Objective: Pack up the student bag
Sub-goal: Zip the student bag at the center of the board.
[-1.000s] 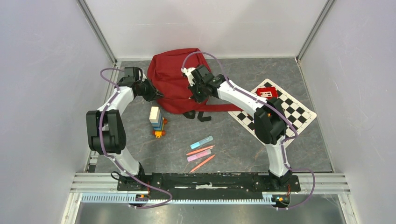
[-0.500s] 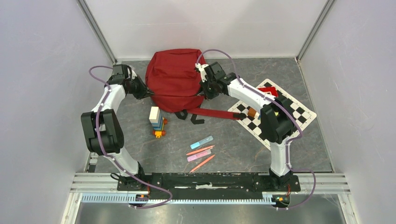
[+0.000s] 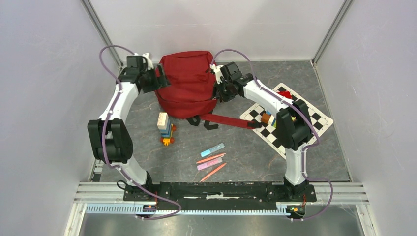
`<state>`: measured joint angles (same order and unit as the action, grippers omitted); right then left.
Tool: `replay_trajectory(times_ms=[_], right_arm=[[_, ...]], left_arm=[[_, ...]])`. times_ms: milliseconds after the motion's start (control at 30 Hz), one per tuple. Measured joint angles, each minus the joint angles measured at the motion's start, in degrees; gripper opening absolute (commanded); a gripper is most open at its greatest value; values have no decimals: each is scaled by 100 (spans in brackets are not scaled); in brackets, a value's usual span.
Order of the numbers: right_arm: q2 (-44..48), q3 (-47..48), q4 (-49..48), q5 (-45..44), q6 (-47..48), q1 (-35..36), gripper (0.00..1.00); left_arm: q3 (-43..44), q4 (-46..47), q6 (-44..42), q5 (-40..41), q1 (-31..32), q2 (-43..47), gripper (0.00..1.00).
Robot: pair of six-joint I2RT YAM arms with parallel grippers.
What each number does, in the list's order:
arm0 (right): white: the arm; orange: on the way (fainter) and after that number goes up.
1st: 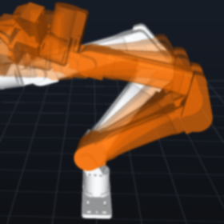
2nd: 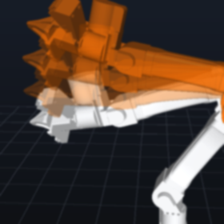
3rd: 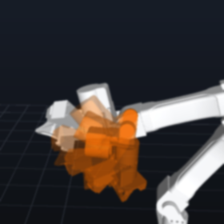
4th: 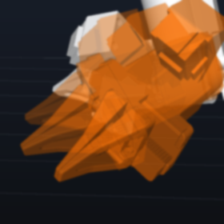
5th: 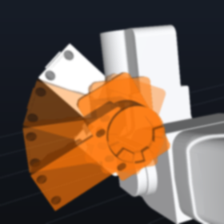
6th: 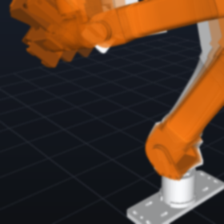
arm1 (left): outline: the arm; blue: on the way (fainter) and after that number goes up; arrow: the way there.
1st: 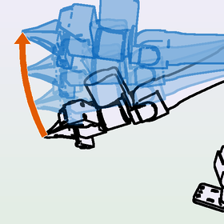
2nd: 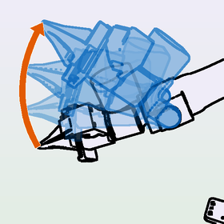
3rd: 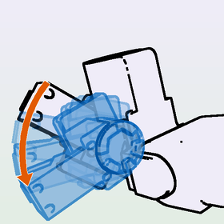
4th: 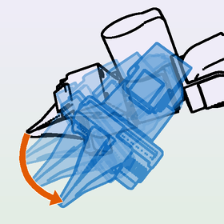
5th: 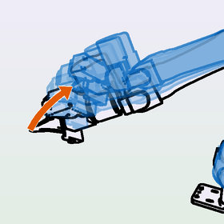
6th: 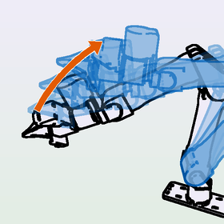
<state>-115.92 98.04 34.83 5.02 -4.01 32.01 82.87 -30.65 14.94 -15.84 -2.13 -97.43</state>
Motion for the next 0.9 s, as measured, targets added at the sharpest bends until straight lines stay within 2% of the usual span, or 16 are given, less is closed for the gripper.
replay_trajectory(times_ms=[200,300,500,767,900], right_arm=[[0,0,-9,24,13,-9,0],[0,-2,-37,63,-31,-9,0],[2,-52,-92,144,-118,-9,0],[2,-57,-96,192,-133,-15,0],[2,-57,-96,267,-131,-15,0]], left_arm=[[-55,396,-236,-184,962,192,91],[-129,588,-522,-428,1379,190,90],[-243,769,-1198,-424,2181,46,89],[-1025,1178,-1652,-356,2583,-15,91],[-1290,1325,-1727,-63,2721,-66,85]])
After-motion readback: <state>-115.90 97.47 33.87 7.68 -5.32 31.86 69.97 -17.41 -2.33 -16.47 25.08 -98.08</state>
